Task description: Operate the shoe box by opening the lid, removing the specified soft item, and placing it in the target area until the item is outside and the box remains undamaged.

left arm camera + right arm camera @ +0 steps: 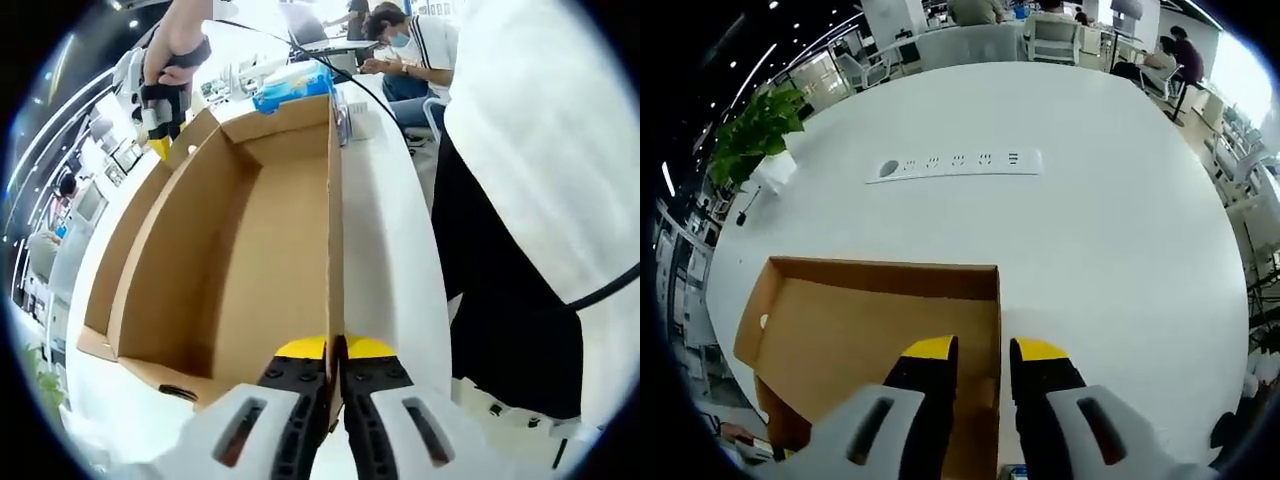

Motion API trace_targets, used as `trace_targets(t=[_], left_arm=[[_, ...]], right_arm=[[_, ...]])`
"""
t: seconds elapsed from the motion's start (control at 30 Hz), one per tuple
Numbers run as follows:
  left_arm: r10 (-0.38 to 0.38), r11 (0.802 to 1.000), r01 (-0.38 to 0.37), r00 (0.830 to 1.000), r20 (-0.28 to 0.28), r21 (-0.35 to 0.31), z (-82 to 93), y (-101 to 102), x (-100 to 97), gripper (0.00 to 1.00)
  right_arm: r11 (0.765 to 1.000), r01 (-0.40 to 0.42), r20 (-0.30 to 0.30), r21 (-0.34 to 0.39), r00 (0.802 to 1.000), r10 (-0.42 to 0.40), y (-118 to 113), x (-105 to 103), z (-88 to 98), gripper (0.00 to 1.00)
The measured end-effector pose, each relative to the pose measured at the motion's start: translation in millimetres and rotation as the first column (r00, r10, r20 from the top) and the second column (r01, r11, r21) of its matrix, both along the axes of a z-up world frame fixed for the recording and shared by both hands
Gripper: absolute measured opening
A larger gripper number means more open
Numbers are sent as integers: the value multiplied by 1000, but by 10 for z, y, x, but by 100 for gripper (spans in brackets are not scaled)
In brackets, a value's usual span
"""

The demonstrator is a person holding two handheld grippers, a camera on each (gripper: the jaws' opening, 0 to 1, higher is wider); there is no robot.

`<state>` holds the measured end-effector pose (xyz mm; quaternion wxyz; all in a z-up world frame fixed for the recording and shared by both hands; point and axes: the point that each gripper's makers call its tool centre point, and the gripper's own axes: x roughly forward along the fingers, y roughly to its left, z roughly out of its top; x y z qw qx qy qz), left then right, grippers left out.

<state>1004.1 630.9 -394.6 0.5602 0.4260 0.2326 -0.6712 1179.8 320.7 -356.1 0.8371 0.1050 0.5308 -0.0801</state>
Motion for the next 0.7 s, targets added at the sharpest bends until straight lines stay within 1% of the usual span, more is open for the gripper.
trace_targets(t=[0.03, 0.07, 0.1, 0.17, 0.2, 0.23, 0.27, 0.3, 0.37, 0.4, 0.47, 0.53, 0.6, 0.63, 0.7], left_arm=[[1, 1000, -1, 1000, 0, 0, 0, 0, 0, 3], [-1, 1000, 1, 1000, -3, 3, -3, 2, -1, 3], [-5, 1000, 5, 1000, -6, 4, -4, 2, 0, 2], [-9, 1000, 9, 1000, -13, 5, -4, 5, 3, 2], [-10, 1000, 10, 1000, -14, 4, 1, 3, -2, 2], [-10, 1000, 10, 1000, -14, 4, 3, 2, -3, 2], [-11, 1000, 11, 1000, -10, 4, -1, 3, -4, 2], [-11, 1000, 11, 1000, -8, 3, -5, 4, -5, 2], [-10, 1000, 10, 1000, -5, 1, 1, 1, -6, 2], [-10, 1000, 10, 1000, -4, 0, 1, 0, -6, 2], [-10, 1000, 10, 1000, -7, 0, 9, -3, -6, 2], [-11, 1000, 11, 1000, -8, 0, 14, -5, -9, 2], [-11, 1000, 11, 1000, -7, -1, 15, -6, -9, 3], [-11, 1000, 11, 1000, -7, -1, 16, -6, -9, 3], [-10, 1000, 10, 1000, -8, -3, 27, -11, -13, 3]], right_arm=[[997, -47, -33, -57, 998, 45, -11, -65, -5, 19], [989, -92, -55, -115, 995, 86, -39, -80, -8, 19], [984, -112, -61, -137, 993, 105, -55, -75, -14, 19], [967, -173, -81, -187, 984, 160, -73, -44, -60, 19], [954, -199, -111, -226, 978, 177, -117, -53, -83, 19], [946, -216, -116, -241, 974, 193, -136, -34, -111, 18], [959, -190, -112, -212, 979, 169, -120, -17, -161, 18], [961, -184, -120, -209, 980, 162, -86, -50, -158, 18], [956, -192, -127, -221, 978, 167, -85, -97, -167, 17], [960, -183, -126, -214, 979, 159, -86, -116, -171, 15], [978, -127, -116, -163, 987, 109, -50, -147, -221, 9], [986, -96, -103, -137, 991, 82, -48, -123, -244, 5], [984, -102, -98, -144, 991, 88, -91, -60, -275, 4], [984, -106, -97, -142, 991, 92, -81, -68, -269, 4], [978, -140, -95, -152, 987, 127, -61, -73, -249, 3]])
